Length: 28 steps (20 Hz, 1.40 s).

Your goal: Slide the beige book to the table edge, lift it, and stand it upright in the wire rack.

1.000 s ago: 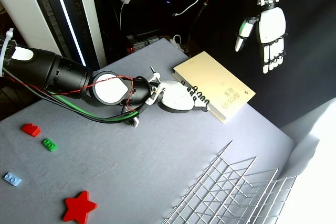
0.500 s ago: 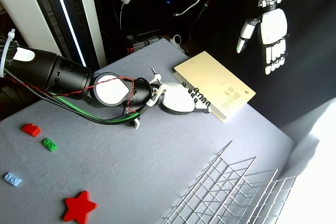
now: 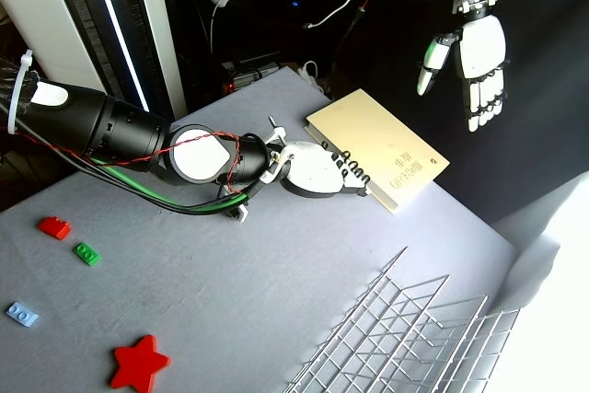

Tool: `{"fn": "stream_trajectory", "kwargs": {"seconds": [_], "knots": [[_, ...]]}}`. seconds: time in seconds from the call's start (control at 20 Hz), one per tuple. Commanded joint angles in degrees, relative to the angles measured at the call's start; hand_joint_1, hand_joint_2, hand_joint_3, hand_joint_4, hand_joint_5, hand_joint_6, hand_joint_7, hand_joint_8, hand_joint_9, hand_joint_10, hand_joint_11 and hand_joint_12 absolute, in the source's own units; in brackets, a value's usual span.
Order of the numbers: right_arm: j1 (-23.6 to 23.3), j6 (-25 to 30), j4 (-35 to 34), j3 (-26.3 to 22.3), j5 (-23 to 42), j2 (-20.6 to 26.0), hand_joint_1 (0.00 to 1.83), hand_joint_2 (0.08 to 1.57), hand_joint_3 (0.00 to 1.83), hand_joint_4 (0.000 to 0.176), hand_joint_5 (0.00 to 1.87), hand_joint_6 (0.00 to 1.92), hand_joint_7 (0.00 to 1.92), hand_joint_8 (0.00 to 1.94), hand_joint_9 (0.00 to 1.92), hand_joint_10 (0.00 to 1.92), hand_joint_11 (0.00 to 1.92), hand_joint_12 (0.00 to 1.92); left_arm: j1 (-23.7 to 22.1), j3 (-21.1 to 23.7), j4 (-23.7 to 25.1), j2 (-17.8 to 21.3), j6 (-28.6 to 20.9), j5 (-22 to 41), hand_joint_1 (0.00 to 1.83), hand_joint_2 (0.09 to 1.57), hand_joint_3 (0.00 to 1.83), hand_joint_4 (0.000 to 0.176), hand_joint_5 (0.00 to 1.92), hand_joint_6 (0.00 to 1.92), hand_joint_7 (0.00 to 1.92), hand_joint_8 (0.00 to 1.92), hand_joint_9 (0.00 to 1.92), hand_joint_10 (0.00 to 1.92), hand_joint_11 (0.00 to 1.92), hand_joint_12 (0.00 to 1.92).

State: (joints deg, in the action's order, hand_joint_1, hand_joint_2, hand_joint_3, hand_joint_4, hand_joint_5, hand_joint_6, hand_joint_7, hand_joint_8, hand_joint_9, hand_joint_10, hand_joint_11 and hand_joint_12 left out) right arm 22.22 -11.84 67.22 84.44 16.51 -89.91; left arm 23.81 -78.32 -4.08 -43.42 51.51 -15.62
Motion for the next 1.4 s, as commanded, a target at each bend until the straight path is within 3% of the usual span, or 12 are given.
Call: {"fn": "stream_trajectory", "kwargs": {"seconds": [0.0, 0.15, 0.4, 0.5, 0.55, 0.75, 0.9, 1.0, 1.05, 1.35], "knots": [[-0.89, -0.08, -1.63, -0.05, 3.49, -0.09, 0.27, 1.09, 0.0, 0.0, 0.09, 0.0, 0.1, 0.0, 0.11, 0.0, 0.0, 0.31, 0.0, -0.74, 0.46, 0.29, -1.02, 4.67, 0.53, 1.15, 0.0, 0.05, 0.01, 0.0, 0.04, 0.0, 0.0, 0.0, 0.01, 0.0], [-0.87, -1.53, -2.95, -0.04, 3.32, -0.21, 0.26, 1.09, 0.0, 0.0, 0.09, 0.01, 0.12, 0.01, 0.11, 0.0, 0.0, 0.29, 2.0, -1.27, 0.46, 0.13, -5.61, 6.79, 0.54, 1.14, 0.0, 0.054, 0.01, 0.0, 0.05, 0.0, 0.02, 0.01, 0.0, 0.0], [-0.89, -1.73, -3.16, 0.31, 3.31, -0.52, 0.26, 1.08, 0.0, 0.0, 0.08, 0.0, 0.13, 0.0, 0.12, 0.0, 0.0, 0.27, 3.79, -1.61, 0.45, -0.2, -11.35, 9.06, 0.59, 1.13, 0.0, 0.045, 0.05, 0.01, 0.06, 0.0, 0.03, 0.01, 0.0, 0.0], [-0.89, -1.73, -3.24, 0.43, 3.31, -0.66, 0.26, 1.09, 0.0, 0.0, 0.09, 0.0, 0.15, 0.0, 0.13, 0.0, 0.0, 0.3, 5.81, -1.85, 0.44, -0.38, -16.95, 11.33, 0.55, 1.14, 0.0, 0.048, 0.04, 0.01, 0.06, 0.0, 0.04, 0.01, 0.01, 0.01], [-0.89, -1.73, -3.26, 0.46, 3.31, -0.72, 0.3, 1.09, 0.0, 0.0, 0.08, 0.0, 0.13, 0.0, 0.1, 0.0, 0.0, 0.21, 6.55, -1.91, 0.44, -0.46, -19.41, 12.01, 0.55, 1.14, 0.0, 0.045, 0.04, 0.01, 0.05, 0.0, 0.04, 0.01, 0.02, 0.01], [-0.92, -1.73, -3.32, 0.46, 3.31, -0.93, 0.29, 1.09, 0.0, 0.0, 0.06, 0.0, 0.12, 0.0, 0.09, 0.0, 0.0, 0.16, 9.45, -1.79, 0.44, -0.77, -28.0, 14.39, 0.57, 1.14, 0.0, 0.048, 0.04, 0.01, 0.04, 0.0, 0.03, 0.0, 0.01, 0.01], [-0.99, -1.73, -3.34, 0.46, 3.24, -1.01, 0.28, 1.09, 0.0, 0.0, 0.09, 0.01, 0.15, 0.0, 0.11, 0.0, 0.0, 0.28, 12.85, -1.74, 0.44, -1.25, -36.24, 17.06, 0.6, 1.12, 0.0, 0.053, 0.04, 0.0, 0.04, 0.0, 0.04, 0.01, 0.02, 0.03], [-1.04, -1.71, -3.34, 0.46, 3.16, -0.97, 0.28, 1.09, 0.0, 0.0, 0.1, 0.01, 0.13, 0.0, 0.11, 0.0, 0.0, 0.33, 15.02, -1.81, 0.45, -1.72, -41.22, 19.19, 0.62, 1.12, 0.0, 0.047, 0.06, 0.01, 0.05, 0.01, 0.05, 0.01, 0.0, 0.03], [-1.01, -1.68, -3.34, 0.44, 3.17, -0.83, 0.31, 1.08, 0.0, 0.0, 0.09, 0.0, 0.14, 0.0, 0.12, 0.0, 0.0, 0.4, 16.12, -1.83, 0.45, -1.95, -43.51, 20.22, 0.6, 1.12, 0.0, 0.048, 0.06, 0.0, 0.06, 0.0, 0.06, 0.0, 0.0, 0.16], [-0.83, 0.65, -3.32, -1.67, 3.19, 3.55, 0.36, 1.08, 0.0, 0.0, 0.11, 0.0, 0.14, 0.0, 0.1, 0.0, 0.0, 0.31, 22.98, -2.5, 0.45, -3.23, -57.06, 25.96, 0.69, 1.07, 0.0, 0.058, 0.06, 0.0, 0.08, 0.0, 0.09, 0.0, 0.0, 0.25]]}}
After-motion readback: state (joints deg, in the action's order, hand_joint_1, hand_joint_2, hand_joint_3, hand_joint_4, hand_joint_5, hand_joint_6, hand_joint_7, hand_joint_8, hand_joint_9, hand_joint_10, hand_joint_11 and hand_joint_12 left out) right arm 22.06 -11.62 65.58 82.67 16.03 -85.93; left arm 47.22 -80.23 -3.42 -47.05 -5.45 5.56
